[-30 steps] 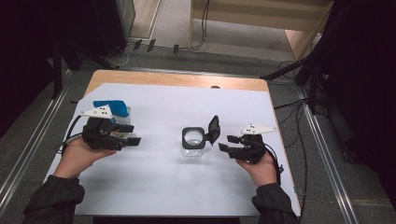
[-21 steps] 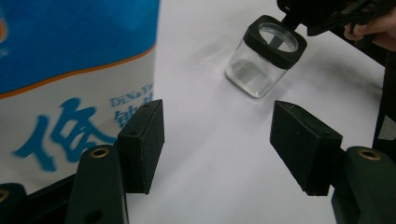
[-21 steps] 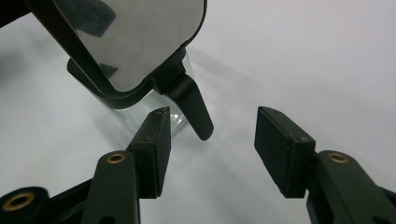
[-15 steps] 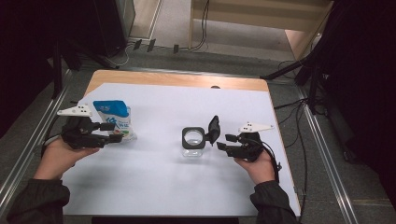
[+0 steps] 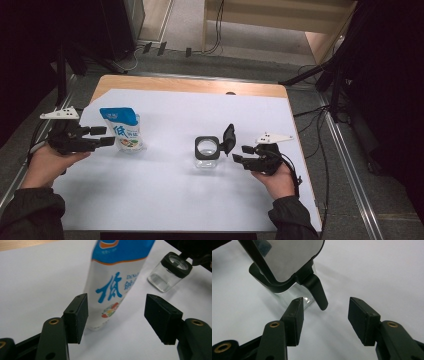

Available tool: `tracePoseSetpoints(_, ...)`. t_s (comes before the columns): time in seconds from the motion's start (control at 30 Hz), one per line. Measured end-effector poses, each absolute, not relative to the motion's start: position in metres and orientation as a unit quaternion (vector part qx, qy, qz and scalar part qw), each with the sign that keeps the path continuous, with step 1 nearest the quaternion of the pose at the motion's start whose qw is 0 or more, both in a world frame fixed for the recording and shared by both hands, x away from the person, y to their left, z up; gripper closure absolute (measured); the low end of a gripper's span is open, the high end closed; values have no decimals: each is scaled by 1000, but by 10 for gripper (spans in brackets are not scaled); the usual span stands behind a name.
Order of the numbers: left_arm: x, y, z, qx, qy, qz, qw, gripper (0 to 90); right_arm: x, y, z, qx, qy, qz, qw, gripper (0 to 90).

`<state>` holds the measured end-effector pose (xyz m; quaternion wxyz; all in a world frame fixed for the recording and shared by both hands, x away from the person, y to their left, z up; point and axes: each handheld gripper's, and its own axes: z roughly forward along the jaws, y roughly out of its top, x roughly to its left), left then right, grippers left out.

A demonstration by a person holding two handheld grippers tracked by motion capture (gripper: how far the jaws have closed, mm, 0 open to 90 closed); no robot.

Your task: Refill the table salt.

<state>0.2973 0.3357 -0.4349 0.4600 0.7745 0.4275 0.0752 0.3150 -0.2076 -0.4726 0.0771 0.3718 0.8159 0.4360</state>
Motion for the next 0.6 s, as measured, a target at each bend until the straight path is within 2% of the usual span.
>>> tracePoseSetpoints(0.3, 320, 332, -439, 777, 415, 71, 468, 387, 305, -213, -473, 376, 813, 438, 79, 474)
tracePoseSetpoints(0.6, 335, 328, -439, 777, 401, 68, 481, 457, 292, -214, -476, 376, 816, 433, 80, 476)
